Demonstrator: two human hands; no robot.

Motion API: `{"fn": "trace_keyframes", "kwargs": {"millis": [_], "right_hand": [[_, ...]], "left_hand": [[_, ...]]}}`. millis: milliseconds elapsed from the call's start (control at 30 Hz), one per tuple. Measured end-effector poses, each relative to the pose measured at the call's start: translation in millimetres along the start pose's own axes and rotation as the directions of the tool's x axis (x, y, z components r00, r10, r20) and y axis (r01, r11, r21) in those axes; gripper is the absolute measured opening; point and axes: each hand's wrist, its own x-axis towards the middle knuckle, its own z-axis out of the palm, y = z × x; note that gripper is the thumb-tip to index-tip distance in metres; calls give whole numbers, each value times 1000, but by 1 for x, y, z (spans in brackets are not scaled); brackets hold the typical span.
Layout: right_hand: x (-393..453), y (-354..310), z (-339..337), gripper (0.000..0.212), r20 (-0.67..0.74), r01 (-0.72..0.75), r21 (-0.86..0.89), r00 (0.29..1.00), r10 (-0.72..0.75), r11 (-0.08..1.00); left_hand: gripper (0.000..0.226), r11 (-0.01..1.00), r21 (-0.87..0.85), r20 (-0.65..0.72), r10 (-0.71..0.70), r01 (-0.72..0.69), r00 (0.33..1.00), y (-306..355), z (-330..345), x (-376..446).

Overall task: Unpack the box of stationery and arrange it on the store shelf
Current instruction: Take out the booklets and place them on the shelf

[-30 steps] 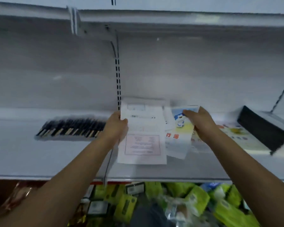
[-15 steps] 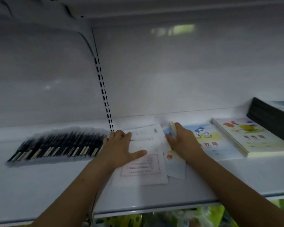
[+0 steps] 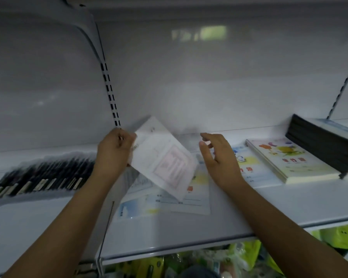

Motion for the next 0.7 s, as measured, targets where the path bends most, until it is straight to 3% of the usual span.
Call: {"fn": "trace_keyframes", "kwargs": {"millis": [67, 133, 167, 233, 300, 400, 500, 600, 700], "right_hand": [[3, -9, -16, 31, -82, -30, 36, 996, 33, 999], [13, -25, -37, 39, 47, -230, 297, 973, 226, 927], [19, -32, -50, 49, 186, -371, 473, 929, 321, 799], [27, -38, -78, 69, 362, -494, 681, 869, 338, 540], [21, -33, -102, 79, 347, -496, 730, 861, 372, 470], [-2, 7, -113, 52, 120, -573, 493, 790, 601, 655], [-25, 50, -126, 32, -108, -584, 116, 797, 595, 803], [-36, 67, -154, 24, -278, -514, -12, 826, 490, 858], [-37, 82, -176, 45, -337, -503, -288, 850, 405, 815]], "left_hand": [[19, 982, -26, -217, 179, -189, 960, 28, 9, -7], [13, 932, 8, -308, 347, -362, 886, 60, 26, -20], [12, 898, 82, -265, 437, -431, 859, 71, 39, -26], [15, 754, 316, 7, 605, -576, 796, 81, 76, -39], [12, 568, 389, 266, 685, -726, 678, 72, 113, -54], [21, 490, 200, 510, 687, -849, 517, 49, 156, -77], [28, 522, 22, 686, 613, -853, 393, 34, 179, -90], [51, 629, 108, 780, 426, -770, 458, 23, 189, -82], [74, 673, 236, 801, 273, -701, 532, 21, 194, -78]]}}
